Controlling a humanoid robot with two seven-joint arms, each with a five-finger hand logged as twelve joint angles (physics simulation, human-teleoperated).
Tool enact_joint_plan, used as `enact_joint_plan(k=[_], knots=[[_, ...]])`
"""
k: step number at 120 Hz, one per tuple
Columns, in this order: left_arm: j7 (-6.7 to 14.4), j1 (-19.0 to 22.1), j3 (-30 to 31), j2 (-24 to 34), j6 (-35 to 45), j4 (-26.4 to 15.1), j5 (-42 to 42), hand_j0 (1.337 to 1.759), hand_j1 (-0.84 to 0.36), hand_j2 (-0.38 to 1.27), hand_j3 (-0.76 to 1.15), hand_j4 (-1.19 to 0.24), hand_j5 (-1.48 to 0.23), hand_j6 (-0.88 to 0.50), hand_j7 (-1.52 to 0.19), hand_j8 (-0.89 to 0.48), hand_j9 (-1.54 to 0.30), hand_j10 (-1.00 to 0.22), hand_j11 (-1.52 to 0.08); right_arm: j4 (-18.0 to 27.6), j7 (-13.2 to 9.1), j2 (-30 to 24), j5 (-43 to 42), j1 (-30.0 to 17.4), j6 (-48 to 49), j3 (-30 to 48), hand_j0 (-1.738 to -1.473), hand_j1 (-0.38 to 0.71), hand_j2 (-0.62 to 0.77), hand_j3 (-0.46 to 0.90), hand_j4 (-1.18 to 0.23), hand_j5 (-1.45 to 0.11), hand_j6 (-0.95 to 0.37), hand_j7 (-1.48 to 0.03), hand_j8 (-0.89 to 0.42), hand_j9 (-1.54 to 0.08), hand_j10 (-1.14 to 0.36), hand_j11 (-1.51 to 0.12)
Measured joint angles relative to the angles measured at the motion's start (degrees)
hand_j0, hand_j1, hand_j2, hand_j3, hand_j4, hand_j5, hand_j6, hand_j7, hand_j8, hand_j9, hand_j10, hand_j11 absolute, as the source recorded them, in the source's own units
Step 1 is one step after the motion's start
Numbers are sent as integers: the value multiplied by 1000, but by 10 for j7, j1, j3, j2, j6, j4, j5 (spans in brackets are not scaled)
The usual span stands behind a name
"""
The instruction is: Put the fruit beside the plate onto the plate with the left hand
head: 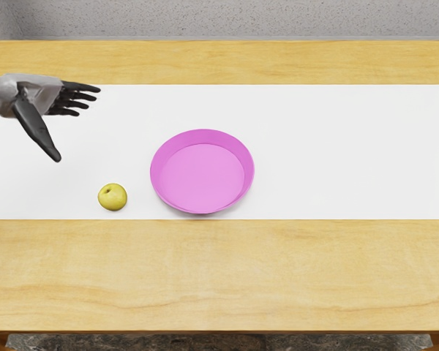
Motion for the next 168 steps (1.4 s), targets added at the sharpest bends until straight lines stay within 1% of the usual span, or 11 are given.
enact_joint_plan(k=[12, 18, 31, 45, 58, 67, 77, 88, 109, 140, 168], knots=[[1, 0, 0, 0, 0, 0, 1, 1658, 349, 0, 0, -3, 0, -3, 0, -3, 0, -2, 0, 0, 0, 0, 0, 1, 0, 0, -1658, -331, -3, 0, -15, -20, -15, -20, -15, -20, -15, -20], [18, 1, -1, -6, 0, 0, 2, 1658, 349, 1, 0, -3, 0, -3, 0, -3, 0, -2, 0, 0, 0, 0, 0, 1, 0, 0, -1658, -331, -3, 0, -15, -20, -15, -20, -15, -20, -15, -20], [91, -3, -13, -23, 0, 0, 12, 1658, 349, 1, 0, -2, 0, -3, 0, -3, 0, -2, 0, 0, 0, 0, 0, 3, 0, 1, -1658, -331, -3, 0, -15, -20, -15, -20, -15, -20, -15, -20], [200, -4, -22, -101, 0, -2, 47, 1658, 349, 0, 0, -2, 0, -3, 0, -3, 0, -2, 0, 0, 0, 0, -1, 3, 0, 2, -1658, -331, -3, 0, -15, -20, -15, -20, -15, -20, -15, -20], [265, 0, -25, -106, 15, -46, 115, 1658, 349, 0, 0, -3, 0, -3, 0, -3, 0, -2, 0, 0, 0, 0, -1, 4, 0, 2, -1658, -331, -3, 0, -15, -20, -15, -20, -15, -20, -15, -20], [290, -1, -25, -108, 72, -93, 159, 1658, 349, 0, 0, -3, -1, -4, -1, -4, -1, -3, -1, 0, 0, 0, -1, 4, 0, 2, -1658, -331, -3, 0, -15, -20, -15, -20, -15, -20, -15, -20], [303, 4, -25, -108, 160, -144, 221, 1658, 348, 0, 0, -4, -2, -5, -2, -4, -2, -3, -1, 0, 0, 0, -1, 4, 0, 2, -1658, -331, -3, 0, -15, -20, -15, -20, -15, -20, -15, -20], [310, 38, -22, -108, 239, -198, 285, 1658, 348, 1, 0, -4, -2, -5, -2, -4, -2, -4, -2, 0, 0, 0, -1, 4, 0, 2, -1658, -331, -3, 0, -15, -20, -15, -20, -15, -20, -15, -20], [313, 69, -21, -108, 336, -253, 370, 1658, 332, 4, 0, -18, -20, -19, -20, -19, -20, -18, -20, 0, 0, 0, -1, 4, 0, 2, -1658, -331, -3, 0, -15, -20, -15, -20, -15, -20, -15, -20], [314, 95, -20, -80, 371, -324, 408, 1658, 184, 30, 0, -142, -181, -144, -181, -143, -180, -142, -180, 1, 0, 0, -1, 4, 1, 2, -1658, -331, -3, 0, -15, -20, -15, -20, -15, -20, -15, -20], [314, 115, -20, -80, 391, -342, 456, 1658, 101, 45, 0, -213, -272, -215, -272, -214, -272, -213, -271, 1, 0, 0, -1, 4, 1, 2, -1658, -331, -3, 0, -15, -20, -15, -20, -15, -20, -15, -20]])
